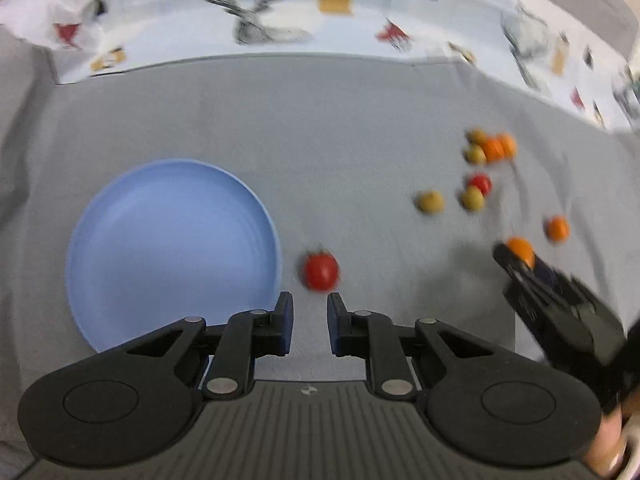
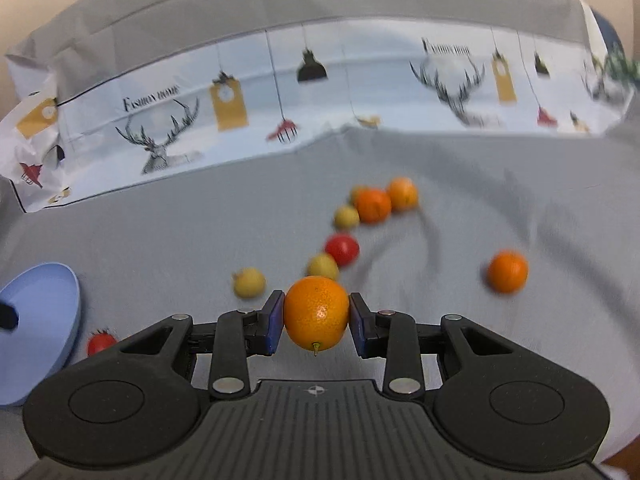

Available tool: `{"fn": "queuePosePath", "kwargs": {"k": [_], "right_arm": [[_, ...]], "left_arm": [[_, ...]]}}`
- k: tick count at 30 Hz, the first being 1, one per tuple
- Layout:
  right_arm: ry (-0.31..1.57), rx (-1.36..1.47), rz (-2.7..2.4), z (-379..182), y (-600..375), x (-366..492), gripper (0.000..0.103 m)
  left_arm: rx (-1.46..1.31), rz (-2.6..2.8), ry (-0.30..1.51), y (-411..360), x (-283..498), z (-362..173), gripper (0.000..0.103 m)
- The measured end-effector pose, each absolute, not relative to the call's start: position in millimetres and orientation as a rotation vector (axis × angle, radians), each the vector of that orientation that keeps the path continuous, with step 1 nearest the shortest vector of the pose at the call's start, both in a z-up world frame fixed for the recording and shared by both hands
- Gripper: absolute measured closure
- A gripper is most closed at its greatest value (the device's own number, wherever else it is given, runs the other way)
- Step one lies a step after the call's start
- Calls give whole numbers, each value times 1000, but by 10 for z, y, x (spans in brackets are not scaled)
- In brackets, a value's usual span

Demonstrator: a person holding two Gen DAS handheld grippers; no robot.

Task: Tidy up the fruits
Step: 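Carry the orange with the right gripper while the left gripper carries the tomato toward the plate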

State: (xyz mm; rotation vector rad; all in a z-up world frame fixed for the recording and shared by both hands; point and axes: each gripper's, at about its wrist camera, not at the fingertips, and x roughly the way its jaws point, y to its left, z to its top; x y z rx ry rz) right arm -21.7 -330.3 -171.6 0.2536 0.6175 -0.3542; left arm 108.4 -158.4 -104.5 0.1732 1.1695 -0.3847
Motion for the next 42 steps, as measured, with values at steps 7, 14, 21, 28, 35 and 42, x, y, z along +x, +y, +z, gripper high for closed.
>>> {"fn": "queuePosePath", "kwargs": {"k": [7,14,21,28,35,42], "right_arm": [[637,321,-363,-1896,-3544,-91,68],[648,422,-362,-1967,-3741,-65,67],[651,451,-343,-1999,-3777,-51,67],[656,457,-335,-2009,-3789,-40,67],[662,452,-342,-2022,-3781,-10,67],[647,453,-343,-1996,-3784,-25,67]], "left_arm": [[217,-392,1210,-1962,1202,-1339,59],[136,-293,1306,-2208,1342,-1561,15],[106,-105,1358,-2166,1514,-1816,15],[71,-22,1351,-2120,1682,-1936,20],[140,-97,1306,-2195,1701,-1836,72],[106,-221,1278,-2139,1498,-1517,72]]}}
